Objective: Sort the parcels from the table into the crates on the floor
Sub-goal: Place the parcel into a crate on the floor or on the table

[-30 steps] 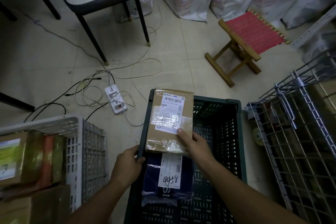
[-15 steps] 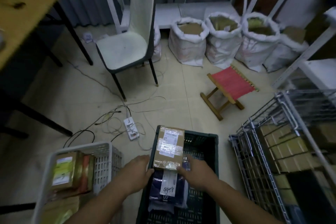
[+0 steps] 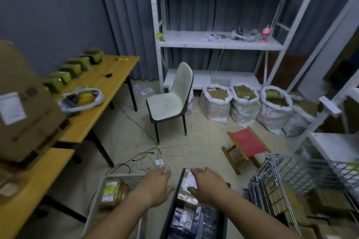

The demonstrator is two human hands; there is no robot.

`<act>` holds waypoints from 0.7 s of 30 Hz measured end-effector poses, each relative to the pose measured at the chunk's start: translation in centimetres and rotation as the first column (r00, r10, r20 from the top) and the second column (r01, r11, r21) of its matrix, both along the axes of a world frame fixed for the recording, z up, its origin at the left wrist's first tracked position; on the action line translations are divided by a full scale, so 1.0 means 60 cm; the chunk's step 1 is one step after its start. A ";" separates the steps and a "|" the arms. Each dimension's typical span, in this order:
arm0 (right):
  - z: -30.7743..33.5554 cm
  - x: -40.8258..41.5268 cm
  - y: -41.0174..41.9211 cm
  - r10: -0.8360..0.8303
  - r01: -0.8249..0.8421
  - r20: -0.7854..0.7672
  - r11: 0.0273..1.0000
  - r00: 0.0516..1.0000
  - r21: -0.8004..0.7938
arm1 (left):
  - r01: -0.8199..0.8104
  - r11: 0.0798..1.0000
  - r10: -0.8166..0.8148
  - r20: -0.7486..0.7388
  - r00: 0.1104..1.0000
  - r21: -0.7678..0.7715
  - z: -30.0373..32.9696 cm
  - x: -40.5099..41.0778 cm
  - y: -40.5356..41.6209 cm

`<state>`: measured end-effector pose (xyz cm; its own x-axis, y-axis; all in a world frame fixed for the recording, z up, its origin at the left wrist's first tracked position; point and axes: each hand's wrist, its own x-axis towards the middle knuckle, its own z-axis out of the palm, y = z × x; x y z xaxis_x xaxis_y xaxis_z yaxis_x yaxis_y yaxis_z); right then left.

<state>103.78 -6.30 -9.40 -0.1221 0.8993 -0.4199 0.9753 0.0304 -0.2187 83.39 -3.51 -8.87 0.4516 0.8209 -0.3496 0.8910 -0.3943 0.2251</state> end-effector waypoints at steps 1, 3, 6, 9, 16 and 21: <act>0.029 -0.014 -0.007 0.018 -0.018 0.009 1.000 1.000 0.014 | -0.006 1.000 0.006 -0.007 1.000 0.017 0.027 -0.011 -0.011; 0.080 -0.044 -0.021 0.047 -0.048 0.028 0.998 0.999 0.036 | -0.025 0.998 0.025 0.004 1.000 0.055 0.074 -0.037 -0.032; 0.141 -0.094 -0.042 0.095 -0.101 0.064 0.990 0.993 0.095 | -0.054 0.992 0.053 0.013 0.999 0.118 0.134 -0.085 -0.065; 0.183 -0.157 -0.064 0.142 -0.154 0.092 0.978 0.986 0.142 | -0.098 0.984 0.096 0.025 0.995 0.145 0.181 -0.147 -0.110; 0.251 -0.369 -0.129 0.275 -0.288 0.093 0.939 0.957 0.187 | -0.241 0.959 0.244 -0.001 0.970 0.149 0.240 -0.354 -0.222; 0.276 -0.556 -0.179 0.408 -0.418 0.091 0.884 0.908 0.210 | -0.369 0.921 0.373 -0.010 0.928 0.128 0.258 -0.533 -0.316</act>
<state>70.44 -17.01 7.17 -0.4893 0.8409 -0.2313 0.8721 0.4749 -0.1182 51.42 -22.48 6.61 0.0965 0.9644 -0.2463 0.9849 -0.0567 0.1636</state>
